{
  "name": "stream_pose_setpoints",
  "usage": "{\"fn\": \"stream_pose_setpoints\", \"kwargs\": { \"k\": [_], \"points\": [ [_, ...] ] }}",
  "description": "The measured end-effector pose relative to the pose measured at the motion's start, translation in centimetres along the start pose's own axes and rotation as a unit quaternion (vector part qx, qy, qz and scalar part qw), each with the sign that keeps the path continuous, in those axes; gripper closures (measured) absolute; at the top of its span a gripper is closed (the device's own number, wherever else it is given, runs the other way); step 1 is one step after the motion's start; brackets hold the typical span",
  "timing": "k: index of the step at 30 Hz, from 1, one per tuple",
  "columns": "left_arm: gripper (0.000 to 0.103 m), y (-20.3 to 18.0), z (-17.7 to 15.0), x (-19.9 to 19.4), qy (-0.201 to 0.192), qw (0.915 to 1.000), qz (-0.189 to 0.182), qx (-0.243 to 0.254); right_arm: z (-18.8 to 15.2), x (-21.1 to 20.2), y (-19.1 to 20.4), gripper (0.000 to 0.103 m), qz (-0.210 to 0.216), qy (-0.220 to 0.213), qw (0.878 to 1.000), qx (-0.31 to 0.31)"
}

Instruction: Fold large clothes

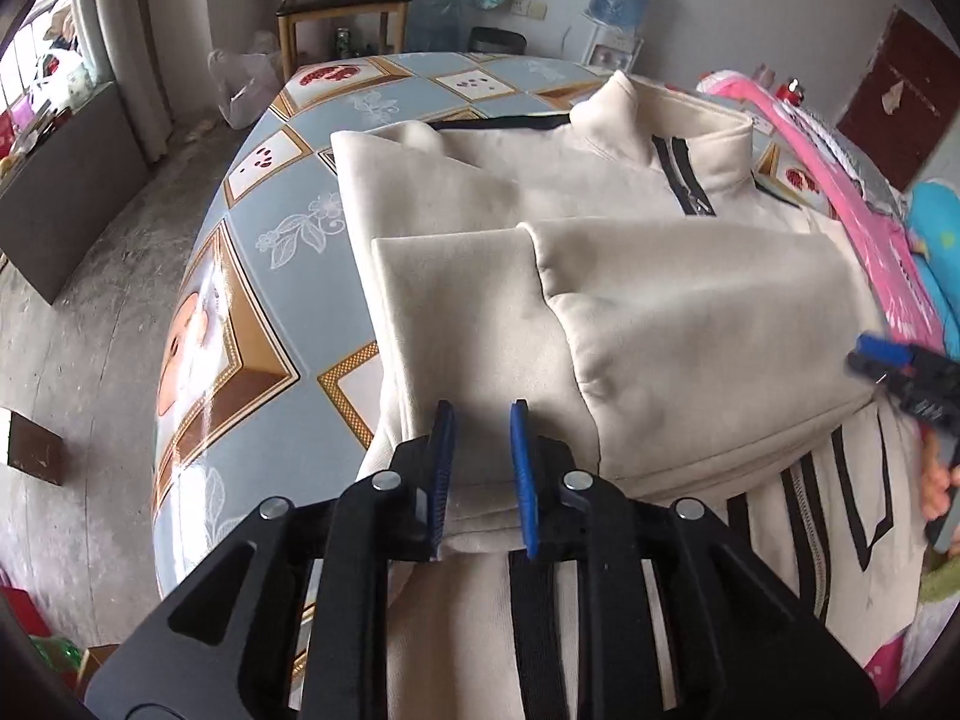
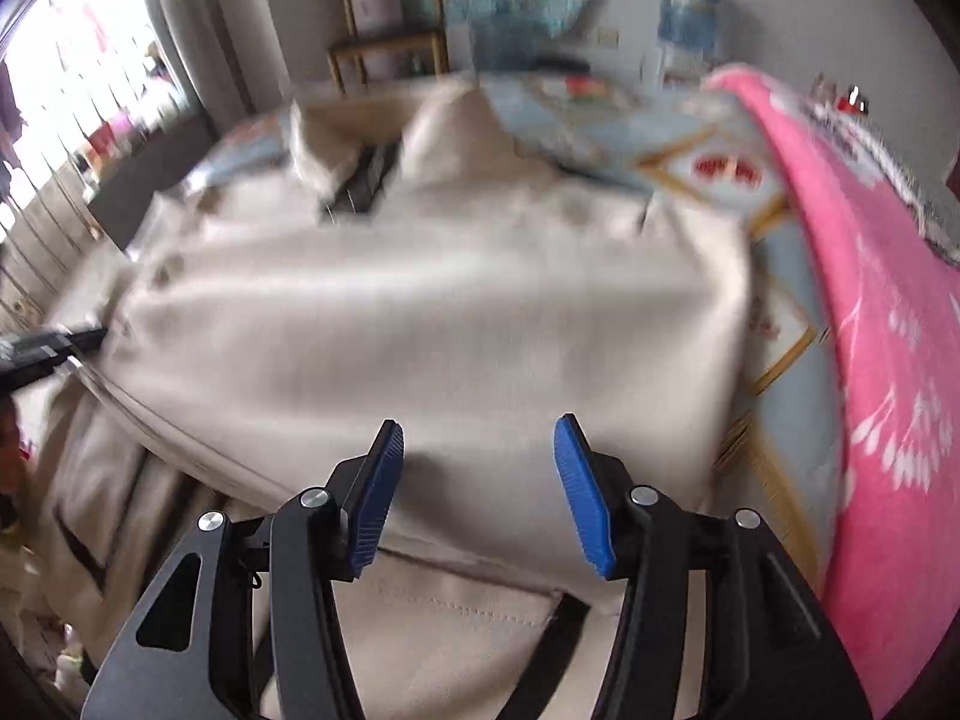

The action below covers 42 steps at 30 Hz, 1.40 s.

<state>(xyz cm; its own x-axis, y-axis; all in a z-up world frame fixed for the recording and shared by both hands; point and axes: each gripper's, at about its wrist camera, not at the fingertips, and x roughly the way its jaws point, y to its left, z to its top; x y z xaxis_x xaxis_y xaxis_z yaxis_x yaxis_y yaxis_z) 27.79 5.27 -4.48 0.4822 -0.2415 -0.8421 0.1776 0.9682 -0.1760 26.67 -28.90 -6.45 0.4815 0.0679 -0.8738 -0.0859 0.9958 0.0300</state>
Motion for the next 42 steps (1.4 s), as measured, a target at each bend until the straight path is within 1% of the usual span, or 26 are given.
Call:
{"fn": "stream_pose_setpoints", "kwargs": {
  "k": [2,5,6,7,10,14,16,18,21,24,27,30,31,32,34,35,38,40,41,42],
  "points": [
    [0.084,0.3,-0.3,-1.3,-0.007,0.9999,0.001,-0.01,0.0,-1.1,0.2,0.051,-0.011,-0.001,1.0,0.002],
    [0.075,1.0,-1.4,-4.8,-0.029,0.9996,0.007,-0.003,-0.7,-5.0,-0.3,0.05,0.02,-0.033,0.999,0.017],
    [0.07,1.2,-1.9,-5.9,-0.034,0.9993,0.012,-0.001,-1.3,-6.5,-0.4,0.043,0.023,-0.043,0.999,0.021],
    [0.067,1.6,-2.7,-7.0,-0.037,0.9992,0.015,0.0,-2.0,-7.8,-0.4,0.038,0.025,-0.049,0.998,0.022],
    [0.063,2.7,-5.7,-9.3,-0.031,0.9994,0.011,-0.005,-4.8,-10.9,-0.9,0.033,0.032,-0.06,0.997,0.034],
    [0.063,3.7,-10.8,-10.8,-0.014,0.9998,0.005,-0.013,-10.0,-12.8,-2.1,0.033,0.014,-0.05,0.997,0.062],
    [0.063,4.0,-13.5,-11.2,-0.011,0.9997,-0.006,-0.02,-12.3,-13.2,-2.8,0.033,0.004,-0.043,0.996,0.078],
    [0.063,4.0,-15.8,-11.2,-0.008,0.9996,-0.014,-0.024,-14.2,-13.6,-3.6,0.033,-0.003,-0.042,0.995,0.094],
    [0.063,4.0,-19.0,-10.8,0.002,0.9993,-0.027,-0.026,-15.9,-13.7,-4.7,0.033,-0.004,-0.043,0.993,0.114],
    [0.064,4.1,-20.9,-10.7,0.002,0.998,-0.048,-0.042,-17.1,-13.0,-5.6,0.033,-0.005,-0.034,0.991,0.131],
    [0.064,4.0,-21.9,-11.0,0.004,0.9971,-0.058,-0.049,-18.7,-12.5,-6.2,0.033,0.001,-0.021,0.989,0.146],
    [0.074,3.8,-22.9,-11.1,0.011,0.9962,-0.07,-0.051,-20.3,-12.4,-6.1,0.033,0.014,-0.013,0.988,0.156],
    [0.076,3.7,-23.2,-11.1,0.013,0.996,-0.073,-0.05,-20.9,-12.6,-5.8,0.033,0.014,-0.014,0.988,0.156],
    [0.077,3.6,-23.5,-11.1,0.013,0.9958,-0.076,-0.05,-21.5,-12.8,-5.6,0.034,0.014,-0.013,0.988,0.155],
    [0.081,3.7,-23.8,-11.1,0.016,0.9952,-0.082,-0.052,-22.3,-13.2,-5.2,0.038,0.022,-0.011,0.987,0.157],
    [0.082,3.7,-24.0,-11.1,0.019,0.9947,-0.086,-0.054,-22.8,-13.5,-5.0,0.04,0.024,-0.012,0.987,0.158],
    [0.082,4.0,-24.5,-10.5,0.035,0.9923,-0.098,-0.067,-23.8,-14.0,-4.8,0.048,0.024,-0.012,0.986,0.163],
    [0.082,3.9,-24.7,-10.3,0.046,0.9927,-0.092,-0.063,-24.3,-14.1,-5.0,0.056,0.022,-0.013,0.985,0.168],
    [0.082,3.7,-24.8,-10.3,0.047,0.9932,-0.089,-0.058,-24.6,-14.3,-5.0,0.057,0.023,-0.013,0.985,0.169],
    [0.082,3.4,-24.9,-10.5,0.047,0.9939,-0.085,-0.052,-24.8,-14.4,-5.0,0.061,0.022,-0.014,0.985,0.17]
  ]
}}
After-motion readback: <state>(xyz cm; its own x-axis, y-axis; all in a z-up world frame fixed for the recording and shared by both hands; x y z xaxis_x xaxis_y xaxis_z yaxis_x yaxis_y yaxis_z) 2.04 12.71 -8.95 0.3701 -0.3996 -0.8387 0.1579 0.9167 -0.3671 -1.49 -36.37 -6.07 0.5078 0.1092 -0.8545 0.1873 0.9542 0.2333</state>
